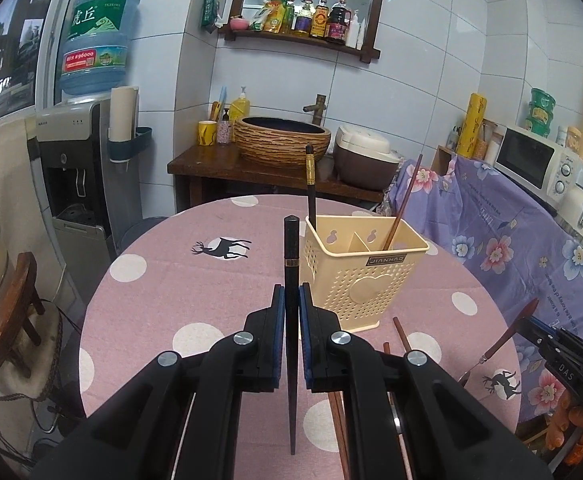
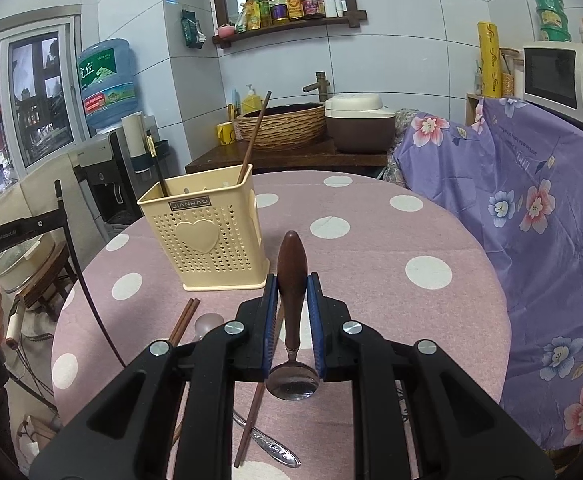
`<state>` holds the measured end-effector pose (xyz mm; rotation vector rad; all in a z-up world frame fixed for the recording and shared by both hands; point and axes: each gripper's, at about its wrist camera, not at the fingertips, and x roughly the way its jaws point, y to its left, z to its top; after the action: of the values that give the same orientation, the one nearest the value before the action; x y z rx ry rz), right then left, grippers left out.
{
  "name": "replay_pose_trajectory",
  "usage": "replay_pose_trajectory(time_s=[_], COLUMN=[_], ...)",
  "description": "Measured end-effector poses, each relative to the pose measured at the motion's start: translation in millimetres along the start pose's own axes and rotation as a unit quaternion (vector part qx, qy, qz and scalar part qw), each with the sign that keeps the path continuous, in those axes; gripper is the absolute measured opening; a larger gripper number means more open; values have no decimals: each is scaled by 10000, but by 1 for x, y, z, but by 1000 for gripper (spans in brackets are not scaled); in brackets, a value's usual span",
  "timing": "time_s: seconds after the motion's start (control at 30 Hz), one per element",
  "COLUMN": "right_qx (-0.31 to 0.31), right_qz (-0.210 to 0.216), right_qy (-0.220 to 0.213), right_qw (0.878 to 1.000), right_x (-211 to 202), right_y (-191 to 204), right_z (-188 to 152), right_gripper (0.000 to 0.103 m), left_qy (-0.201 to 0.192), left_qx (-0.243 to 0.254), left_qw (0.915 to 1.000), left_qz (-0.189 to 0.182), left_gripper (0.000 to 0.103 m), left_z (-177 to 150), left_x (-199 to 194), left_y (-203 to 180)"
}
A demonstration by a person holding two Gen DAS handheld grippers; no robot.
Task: Organize utensils
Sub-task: 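Carry the spoon and chopstick to the cream holder and release them inside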
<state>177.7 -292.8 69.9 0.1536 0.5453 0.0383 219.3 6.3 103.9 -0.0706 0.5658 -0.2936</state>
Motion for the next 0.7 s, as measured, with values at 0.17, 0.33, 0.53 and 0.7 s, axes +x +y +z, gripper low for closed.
replay_pose_trajectory(time_s=[0.17, 0.33, 0.53, 0.7], right_qx=[-10, -120, -254, -200], right_qz=[219, 495, 554, 384], right_qy=[-2, -218, -771, -984], right_qw=[9998, 9985, 9952, 9942], right_x=[3, 3, 0, 24], right_y=[3, 20, 53, 72], right_z=[20, 73, 150, 185], right_gripper=[16, 16, 16, 16], left_qy=[-59, -335, -754, -999], left_qx=[18, -8, -286, -283], left_qw=[10000, 9993, 9962, 9944], left_qz=[-53, -193, -334, -200], left_gripper=[8, 8, 8, 8], left_z=[18, 63, 128, 152], left_x=[-5, -17, -21, -4], left_y=[1, -4, -14, -32])
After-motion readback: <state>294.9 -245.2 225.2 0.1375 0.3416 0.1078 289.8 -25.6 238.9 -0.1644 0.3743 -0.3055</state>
